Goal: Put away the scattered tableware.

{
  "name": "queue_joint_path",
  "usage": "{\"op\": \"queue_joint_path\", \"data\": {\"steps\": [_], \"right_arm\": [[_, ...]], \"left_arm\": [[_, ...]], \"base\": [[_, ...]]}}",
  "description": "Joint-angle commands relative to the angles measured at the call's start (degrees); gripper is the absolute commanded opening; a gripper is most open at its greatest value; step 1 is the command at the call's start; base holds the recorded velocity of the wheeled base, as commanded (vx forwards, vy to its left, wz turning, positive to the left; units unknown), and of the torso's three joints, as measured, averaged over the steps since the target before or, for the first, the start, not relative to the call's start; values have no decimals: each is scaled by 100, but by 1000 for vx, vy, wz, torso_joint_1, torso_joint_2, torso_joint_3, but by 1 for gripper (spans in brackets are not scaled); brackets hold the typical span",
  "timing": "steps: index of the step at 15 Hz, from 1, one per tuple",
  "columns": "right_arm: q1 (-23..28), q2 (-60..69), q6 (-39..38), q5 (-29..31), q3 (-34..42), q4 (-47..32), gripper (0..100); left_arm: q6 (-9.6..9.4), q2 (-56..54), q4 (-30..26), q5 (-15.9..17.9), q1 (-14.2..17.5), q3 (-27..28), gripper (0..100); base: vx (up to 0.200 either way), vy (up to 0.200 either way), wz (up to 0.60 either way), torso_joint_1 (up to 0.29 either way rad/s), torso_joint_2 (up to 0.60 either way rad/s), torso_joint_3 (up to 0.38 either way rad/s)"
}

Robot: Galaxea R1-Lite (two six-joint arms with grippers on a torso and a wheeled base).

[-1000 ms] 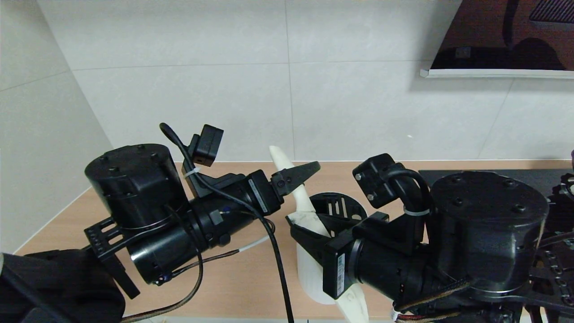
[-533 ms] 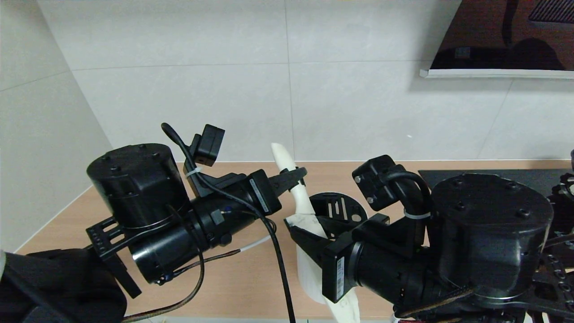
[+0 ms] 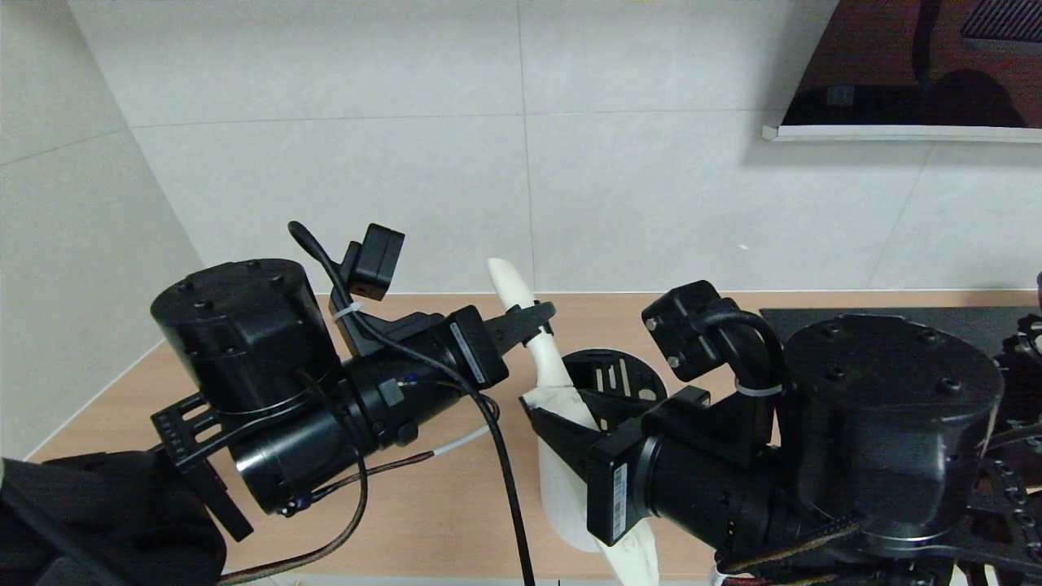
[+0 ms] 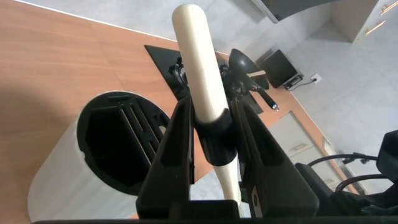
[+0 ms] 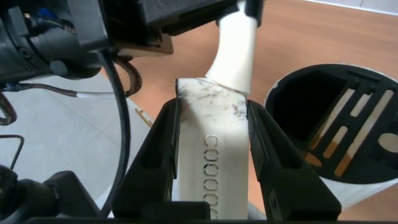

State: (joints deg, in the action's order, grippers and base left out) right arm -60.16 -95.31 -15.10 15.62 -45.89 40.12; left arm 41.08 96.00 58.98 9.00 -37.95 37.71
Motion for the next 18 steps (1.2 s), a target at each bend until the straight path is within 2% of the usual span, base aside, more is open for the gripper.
{"op": "queue_joint_path", "data": {"steps": [1, 2, 3, 9, 12, 14, 15, 16, 17, 18], "right_arm": [[22, 12, -1, 20, -17, 5, 0], [22, 12, -1, 20, -17, 13, 0], [22, 21, -1, 20, -17, 5, 100], [57, 144, -1, 20, 1, 13, 100], [417, 495, 43, 3, -8, 5, 100], [954, 891, 69, -111, -61, -57, 100], [1059, 935, 69, -155, -87, -57, 100], [1384, 996, 69, -252, -131, -57, 100], [1560, 988, 78, -287, -131, -66, 100], [1622, 961, 78, -287, -140, -66, 100]], "left_arm": [[5, -38, 0, 6, -2, 9, 0], [5, -46, 0, -3, -11, 9, 0], [5, -55, 0, -3, -11, 18, 0], [5, -143, -132, -249, -11, 299, 0], [-4, -416, -651, -557, -2, 615, 0], [-83, -750, -1688, -1084, 24, 1222, 0], [-100, -820, -1960, -1198, 24, 1380, 0], [-109, -1004, -2795, -1559, 24, 1916, 0], [-118, -1119, -3349, -1735, 24, 2320, 0], [-180, -1171, -3665, -1796, 7, 2531, 0]], "base": [[0, 0, 0, 0, 0, 0], [0, 0, 0, 0, 0, 0], [0, 0, 0, 0, 0, 0], [0, 0, 0, 0, 0, 0], [0, 0, 0, 0, 0, 0], [0, 0, 0, 0, 0, 0], [0, 0, 0, 0, 0, 0], [0, 0, 0, 0, 0, 0], [0, 0, 0, 0, 0, 0], [0, 0, 0, 0, 0, 0]]}}
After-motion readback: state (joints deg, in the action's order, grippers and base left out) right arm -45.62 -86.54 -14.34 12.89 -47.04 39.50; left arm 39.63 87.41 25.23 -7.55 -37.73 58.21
